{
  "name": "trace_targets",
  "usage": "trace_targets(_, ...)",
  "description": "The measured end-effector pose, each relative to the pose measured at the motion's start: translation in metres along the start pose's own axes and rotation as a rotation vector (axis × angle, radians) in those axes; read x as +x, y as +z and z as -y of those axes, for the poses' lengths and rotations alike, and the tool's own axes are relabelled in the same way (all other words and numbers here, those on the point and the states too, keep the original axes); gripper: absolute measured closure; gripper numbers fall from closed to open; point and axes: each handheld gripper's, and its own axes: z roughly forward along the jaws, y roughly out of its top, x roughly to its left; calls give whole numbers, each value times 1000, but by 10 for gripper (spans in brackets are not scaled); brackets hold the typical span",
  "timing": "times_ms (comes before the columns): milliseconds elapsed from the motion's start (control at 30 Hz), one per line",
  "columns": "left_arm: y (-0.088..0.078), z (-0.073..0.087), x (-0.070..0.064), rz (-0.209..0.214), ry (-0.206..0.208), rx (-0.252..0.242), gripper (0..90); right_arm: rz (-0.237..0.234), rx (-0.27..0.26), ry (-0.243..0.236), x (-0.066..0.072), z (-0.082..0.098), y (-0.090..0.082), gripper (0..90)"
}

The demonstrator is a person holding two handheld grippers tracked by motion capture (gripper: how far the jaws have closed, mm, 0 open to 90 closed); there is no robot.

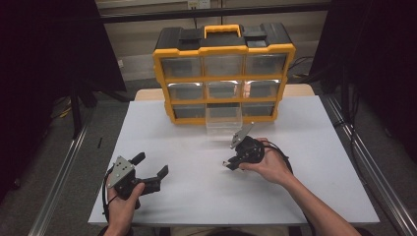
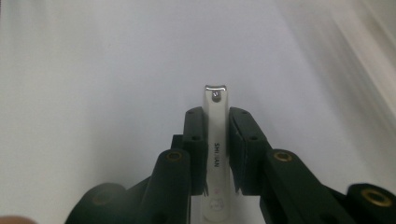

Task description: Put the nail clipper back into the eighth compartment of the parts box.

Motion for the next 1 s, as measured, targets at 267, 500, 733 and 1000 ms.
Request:
trace_targets(267, 0, 0, 0, 3, 2, 2, 39, 28, -92, 19, 0, 1, -14, 774)
trace_targets(500, 0, 0, 0, 5, 2, 2, 39, 23, -148, -18, 2, 0, -20, 774)
trace_targets(733, 0, 0, 0, 2, 3, 4, 39, 2, -197, -17, 2, -1, -26, 774)
trace_targets(1000, 0, 0, 0, 3, 2, 4, 39, 18, -242, 8, -1, -1, -34, 774)
